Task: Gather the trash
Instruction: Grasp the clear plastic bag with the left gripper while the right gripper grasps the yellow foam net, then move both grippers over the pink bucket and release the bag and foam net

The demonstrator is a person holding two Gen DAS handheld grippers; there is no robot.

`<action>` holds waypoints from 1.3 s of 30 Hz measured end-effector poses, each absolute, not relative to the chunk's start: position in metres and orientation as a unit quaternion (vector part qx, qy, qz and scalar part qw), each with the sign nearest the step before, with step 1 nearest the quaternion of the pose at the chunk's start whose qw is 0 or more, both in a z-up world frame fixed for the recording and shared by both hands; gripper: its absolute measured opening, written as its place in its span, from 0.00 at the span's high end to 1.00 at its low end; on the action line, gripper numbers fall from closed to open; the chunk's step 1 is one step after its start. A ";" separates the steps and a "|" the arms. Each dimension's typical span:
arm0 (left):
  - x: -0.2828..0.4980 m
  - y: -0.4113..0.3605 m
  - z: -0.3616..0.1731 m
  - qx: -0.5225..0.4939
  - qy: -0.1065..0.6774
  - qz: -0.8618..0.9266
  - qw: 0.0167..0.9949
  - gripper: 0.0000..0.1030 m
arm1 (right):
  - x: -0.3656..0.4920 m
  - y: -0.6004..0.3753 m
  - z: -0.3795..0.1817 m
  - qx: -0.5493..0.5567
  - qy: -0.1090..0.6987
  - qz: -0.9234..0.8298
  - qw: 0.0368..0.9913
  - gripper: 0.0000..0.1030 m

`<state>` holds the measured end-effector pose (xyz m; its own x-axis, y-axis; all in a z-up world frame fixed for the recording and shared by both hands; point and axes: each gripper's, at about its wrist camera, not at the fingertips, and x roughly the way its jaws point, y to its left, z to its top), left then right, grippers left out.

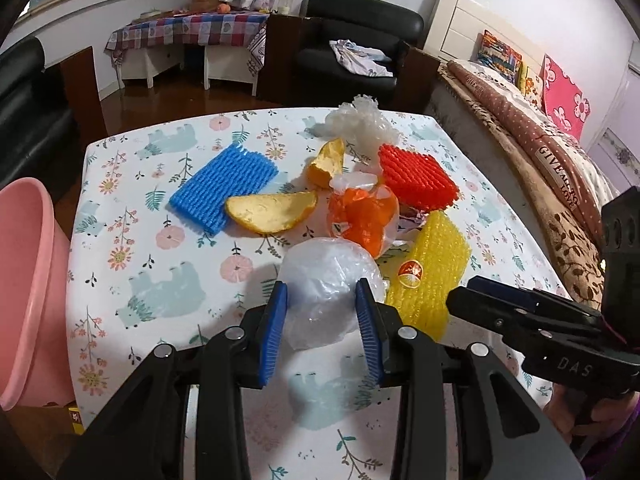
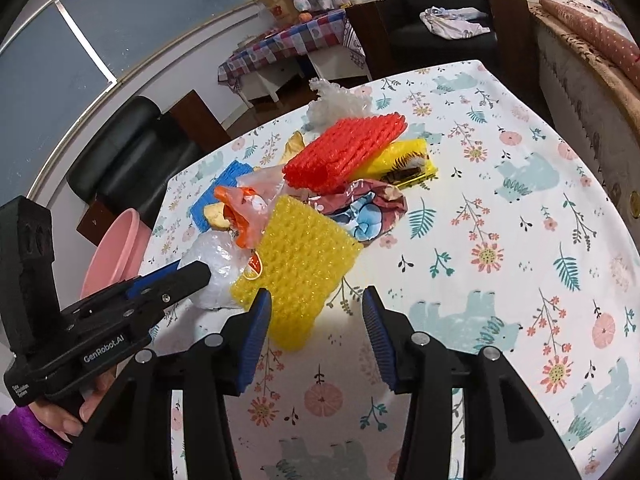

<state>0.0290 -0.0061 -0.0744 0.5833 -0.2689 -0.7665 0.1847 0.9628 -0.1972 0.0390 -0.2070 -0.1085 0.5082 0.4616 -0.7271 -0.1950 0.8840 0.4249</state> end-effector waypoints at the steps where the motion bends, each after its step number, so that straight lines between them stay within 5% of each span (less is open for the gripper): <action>1: 0.028 -0.007 -0.075 -0.047 0.437 -0.131 0.889 0.72 | 0.039 -0.206 -0.109 0.147 0.458 0.192 0.856 0.55; 10: 0.017 -0.008 -0.067 -0.050 0.422 -0.133 0.896 0.86 | 0.046 -0.199 -0.117 0.156 0.469 0.191 0.848 0.58; 17: 0.010 -0.006 -0.063 -0.048 0.416 -0.130 0.899 0.86 | 0.046 -0.197 -0.116 0.154 0.466 0.192 0.850 0.91; 39: -0.025 0.054 -0.010 -0.061 0.325 -0.064 0.941 0.86 | 0.012 -0.159 -0.055 0.066 0.368 0.218 0.902 0.94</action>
